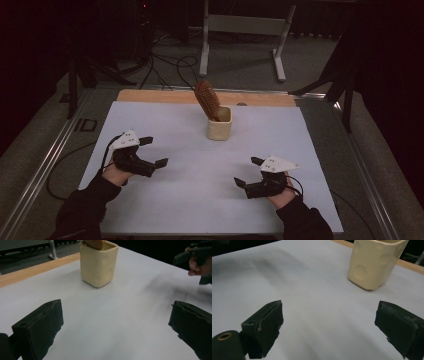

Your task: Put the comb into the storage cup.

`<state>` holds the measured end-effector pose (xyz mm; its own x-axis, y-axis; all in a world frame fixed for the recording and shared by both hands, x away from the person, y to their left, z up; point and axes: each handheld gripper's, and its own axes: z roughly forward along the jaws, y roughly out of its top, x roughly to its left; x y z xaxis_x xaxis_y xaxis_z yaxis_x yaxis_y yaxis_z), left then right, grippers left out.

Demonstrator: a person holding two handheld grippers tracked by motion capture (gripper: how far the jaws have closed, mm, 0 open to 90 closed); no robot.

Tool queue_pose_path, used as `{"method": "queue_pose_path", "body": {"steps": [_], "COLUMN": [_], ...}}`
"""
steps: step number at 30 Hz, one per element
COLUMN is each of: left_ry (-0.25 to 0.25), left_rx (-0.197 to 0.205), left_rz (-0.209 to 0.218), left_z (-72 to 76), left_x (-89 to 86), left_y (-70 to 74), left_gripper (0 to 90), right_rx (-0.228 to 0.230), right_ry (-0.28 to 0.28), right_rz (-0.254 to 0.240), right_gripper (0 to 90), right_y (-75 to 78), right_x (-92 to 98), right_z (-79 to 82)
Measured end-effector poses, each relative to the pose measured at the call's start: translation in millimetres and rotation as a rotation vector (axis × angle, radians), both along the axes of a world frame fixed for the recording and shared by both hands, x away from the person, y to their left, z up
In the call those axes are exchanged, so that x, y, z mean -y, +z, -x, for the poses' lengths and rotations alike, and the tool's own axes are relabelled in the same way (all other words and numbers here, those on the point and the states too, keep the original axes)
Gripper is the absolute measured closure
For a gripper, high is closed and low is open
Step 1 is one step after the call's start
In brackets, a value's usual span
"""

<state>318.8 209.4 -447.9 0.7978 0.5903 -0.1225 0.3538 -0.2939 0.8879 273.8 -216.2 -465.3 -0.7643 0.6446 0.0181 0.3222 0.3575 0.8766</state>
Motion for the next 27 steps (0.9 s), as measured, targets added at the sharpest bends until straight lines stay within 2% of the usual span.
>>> {"method": "queue_pose_path", "body": {"steps": [8,19,27], "left_ry": [0.005,0.030,0.061], "left_rx": [-0.012,-0.026,-0.007], "left_rz": [-0.018,-0.030,-0.032], "left_z": [15.4,34.8,49.9], "left_x": [-12.3,-32.6,-48.9], "left_y": [-20.1,-38.5,-45.7], "left_gripper": [0.0,0.0,0.0], "right_rx": [0.006,0.000,0.004], "right_ry": [0.002,0.009,0.002], "right_rz": [-0.006,-0.027,-0.027], "right_gripper": [7.8,7.9,7.8], "right_y": [-0.6,-2.4,-5.2], "right_x": [2.2,6.3,8.6], "right_z": [2.2,4.4,5.7]}}
